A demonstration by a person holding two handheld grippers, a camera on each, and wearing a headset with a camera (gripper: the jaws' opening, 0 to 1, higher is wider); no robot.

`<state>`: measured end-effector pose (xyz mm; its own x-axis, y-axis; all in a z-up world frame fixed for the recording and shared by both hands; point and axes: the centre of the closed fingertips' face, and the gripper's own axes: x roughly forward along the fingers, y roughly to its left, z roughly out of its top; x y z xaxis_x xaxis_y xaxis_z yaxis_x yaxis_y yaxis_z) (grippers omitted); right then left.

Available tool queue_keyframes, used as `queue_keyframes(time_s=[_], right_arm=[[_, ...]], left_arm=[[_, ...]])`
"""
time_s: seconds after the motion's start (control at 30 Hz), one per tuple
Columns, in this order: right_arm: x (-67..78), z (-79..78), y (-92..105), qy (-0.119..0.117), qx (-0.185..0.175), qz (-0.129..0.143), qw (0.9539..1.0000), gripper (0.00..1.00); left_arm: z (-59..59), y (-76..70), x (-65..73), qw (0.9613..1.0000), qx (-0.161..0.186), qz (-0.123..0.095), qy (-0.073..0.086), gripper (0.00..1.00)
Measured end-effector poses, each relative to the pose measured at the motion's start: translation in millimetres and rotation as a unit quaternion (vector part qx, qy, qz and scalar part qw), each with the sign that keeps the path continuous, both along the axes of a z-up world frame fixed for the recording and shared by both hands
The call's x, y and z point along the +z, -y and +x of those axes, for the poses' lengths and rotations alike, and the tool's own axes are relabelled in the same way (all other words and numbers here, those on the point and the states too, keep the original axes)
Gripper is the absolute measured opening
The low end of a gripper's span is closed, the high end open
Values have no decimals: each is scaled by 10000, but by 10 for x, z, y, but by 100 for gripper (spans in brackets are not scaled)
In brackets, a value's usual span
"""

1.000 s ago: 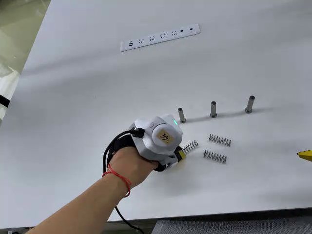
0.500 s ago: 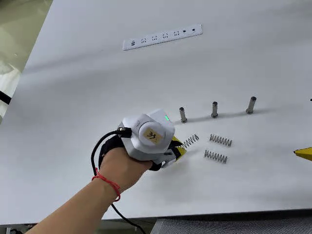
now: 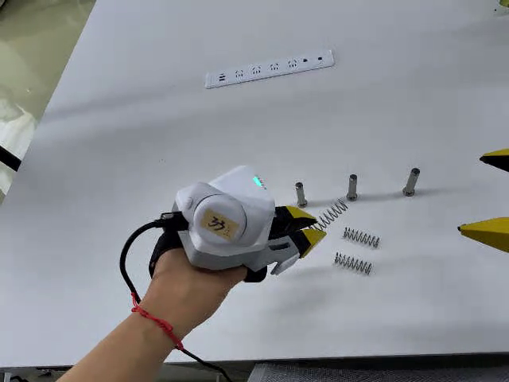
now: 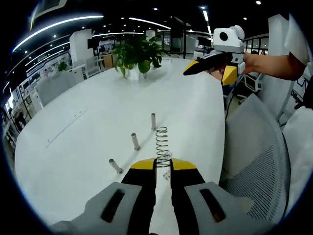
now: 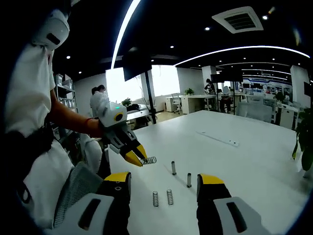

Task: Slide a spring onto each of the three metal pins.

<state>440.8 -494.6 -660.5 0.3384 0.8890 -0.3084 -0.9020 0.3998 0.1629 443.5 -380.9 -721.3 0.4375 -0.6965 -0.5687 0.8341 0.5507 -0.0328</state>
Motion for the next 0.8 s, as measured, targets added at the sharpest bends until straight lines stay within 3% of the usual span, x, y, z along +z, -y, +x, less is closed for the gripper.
queue_keyframes(time_s=[0.17, 0.23, 0.3, 0.4, 0.57, 0.67, 0.8], right_arm=[[194, -15, -214, -220, -5, 479, 9986, 43], [263, -5, -283, -398, -77, 758, 9963, 40], [337, 22, -317, -405, -158, 1010, 9939, 38], [408, 30, -352, -703, -209, 1365, 9879, 33], [368, 60, -336, -917, -279, 1417, 9853, 28], [383, 70, -341, -1106, -315, 1607, 9803, 26], [369, 46, -392, -1122, -244, 1569, 9809, 24]], left_arm=[[-38, 173, 249, 9988, -43, -451, 176, 7], [-43, 235, 347, 9976, -23, -645, 230, 7], [-46, 291, 437, 9962, -23, -822, 293, 7], [-48, 354, 537, 9941, -11, -1032, 341, 7], [-56, 426, 653, 9907, 22, -1295, 406, 7], [-76, 473, 712, 9888, -17, -1422, 444, 7], [-83, 519, 784, 9860, -39, -1602, 456, 7]])
